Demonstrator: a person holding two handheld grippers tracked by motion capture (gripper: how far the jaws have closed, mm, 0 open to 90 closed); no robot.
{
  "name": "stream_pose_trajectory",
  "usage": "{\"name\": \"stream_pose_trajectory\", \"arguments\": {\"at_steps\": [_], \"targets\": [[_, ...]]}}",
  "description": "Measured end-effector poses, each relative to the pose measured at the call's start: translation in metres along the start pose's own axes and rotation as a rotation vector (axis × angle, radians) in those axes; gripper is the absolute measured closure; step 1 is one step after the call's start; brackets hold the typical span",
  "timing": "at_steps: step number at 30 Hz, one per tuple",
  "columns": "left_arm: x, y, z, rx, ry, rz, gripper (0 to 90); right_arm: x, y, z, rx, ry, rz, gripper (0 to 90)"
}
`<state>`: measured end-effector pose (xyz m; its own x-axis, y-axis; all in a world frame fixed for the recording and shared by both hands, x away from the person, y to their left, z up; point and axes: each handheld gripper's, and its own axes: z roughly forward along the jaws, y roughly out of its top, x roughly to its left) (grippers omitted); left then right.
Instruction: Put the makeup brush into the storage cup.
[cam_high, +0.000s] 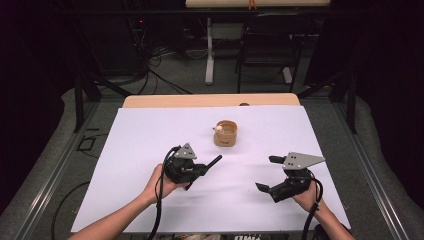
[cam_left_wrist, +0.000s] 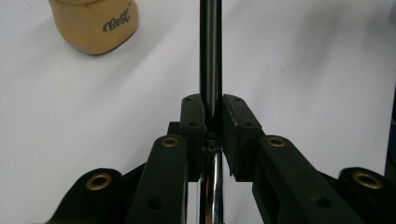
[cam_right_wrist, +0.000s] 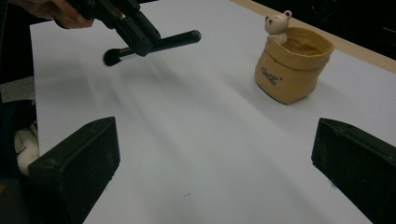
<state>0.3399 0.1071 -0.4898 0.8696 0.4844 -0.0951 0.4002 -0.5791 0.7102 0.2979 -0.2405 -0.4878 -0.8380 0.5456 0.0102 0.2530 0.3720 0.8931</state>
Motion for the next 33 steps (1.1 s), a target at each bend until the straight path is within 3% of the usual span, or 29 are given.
{"name": "stream_pose_trajectory", "arguments": {"at_steps": [11,20,33], "targets": [[-0.005,0.003,0.003,0.044,-0.053,0.069,79.4,0.002,0.020,0.028,0.011,0.078,-0.035,3.8],[-0.009,0.005,0.006,0.074,-0.084,0.121,79.4,0.005,0.030,0.044,0.028,0.128,-0.066,24.8],[-0.017,0.007,0.011,0.108,-0.138,0.191,79.3,0.015,0.037,0.070,0.126,0.214,-0.122,47.2]]}}
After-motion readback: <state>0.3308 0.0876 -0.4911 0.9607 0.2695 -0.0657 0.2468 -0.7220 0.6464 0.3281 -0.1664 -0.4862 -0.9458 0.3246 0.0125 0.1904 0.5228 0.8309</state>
